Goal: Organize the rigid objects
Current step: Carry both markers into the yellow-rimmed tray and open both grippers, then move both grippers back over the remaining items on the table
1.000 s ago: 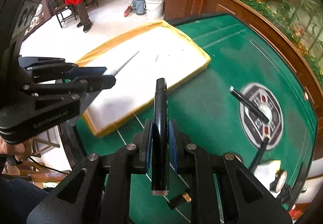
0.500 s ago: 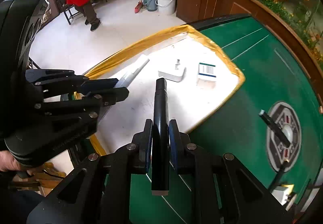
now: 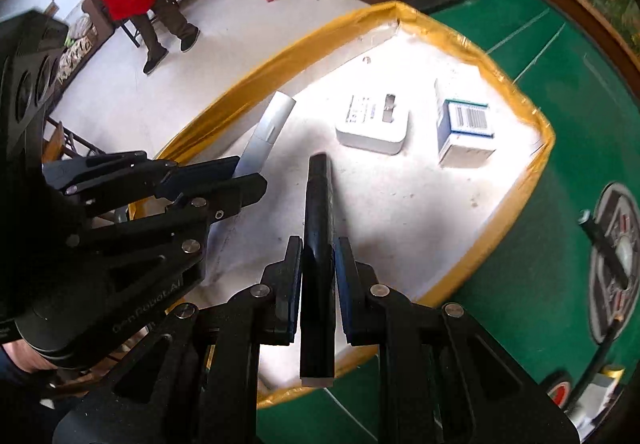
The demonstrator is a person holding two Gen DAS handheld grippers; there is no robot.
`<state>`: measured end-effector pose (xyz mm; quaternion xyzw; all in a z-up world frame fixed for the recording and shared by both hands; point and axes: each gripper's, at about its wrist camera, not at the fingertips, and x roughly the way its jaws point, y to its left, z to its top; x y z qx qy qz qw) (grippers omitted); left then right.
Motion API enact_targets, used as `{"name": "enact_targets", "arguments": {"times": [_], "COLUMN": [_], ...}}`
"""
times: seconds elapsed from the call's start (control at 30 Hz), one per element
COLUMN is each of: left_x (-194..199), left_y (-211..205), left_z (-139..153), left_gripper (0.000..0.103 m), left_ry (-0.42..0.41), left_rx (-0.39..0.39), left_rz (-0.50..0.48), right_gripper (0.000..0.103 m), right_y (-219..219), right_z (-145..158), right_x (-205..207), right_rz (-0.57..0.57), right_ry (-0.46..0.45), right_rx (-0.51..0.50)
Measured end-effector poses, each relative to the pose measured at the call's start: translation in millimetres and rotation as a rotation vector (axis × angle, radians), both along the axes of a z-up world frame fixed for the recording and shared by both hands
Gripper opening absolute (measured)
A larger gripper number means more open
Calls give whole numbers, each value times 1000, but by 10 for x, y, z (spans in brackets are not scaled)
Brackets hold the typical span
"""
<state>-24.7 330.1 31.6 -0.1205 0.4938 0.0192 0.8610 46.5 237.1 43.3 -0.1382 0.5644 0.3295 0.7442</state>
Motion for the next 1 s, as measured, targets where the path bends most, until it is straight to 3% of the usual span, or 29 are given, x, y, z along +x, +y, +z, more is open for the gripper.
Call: {"name": "enact_targets", "arguments": {"times": [0.4,0.63,0.7,0.93,1.0], "left_x": [-37,-71,-87,-100,-97], "left_y": [132,90,43,-355,-481], "left_z": [-63,7,58,282,327], "left_gripper": [14,14,14,14,14], "left_ry": [33,25,8,-44,-57], "left_rx": [-25,-54,-44,-15,-6], "left_rz": [35,65,63,19,4], "right_gripper": [17,18,17,17,17], "right_y": [82,-91,-157,-512,-656], "right_z": [-201,-83,-16,403,521], "right_x": [61,13,-42,-272,-283], "right_rz": [-23,-42,-45,-128,-157], "right_ry": [88,55,23,-264,-306], "right_rx": [67,94,85,-73,-83]}}
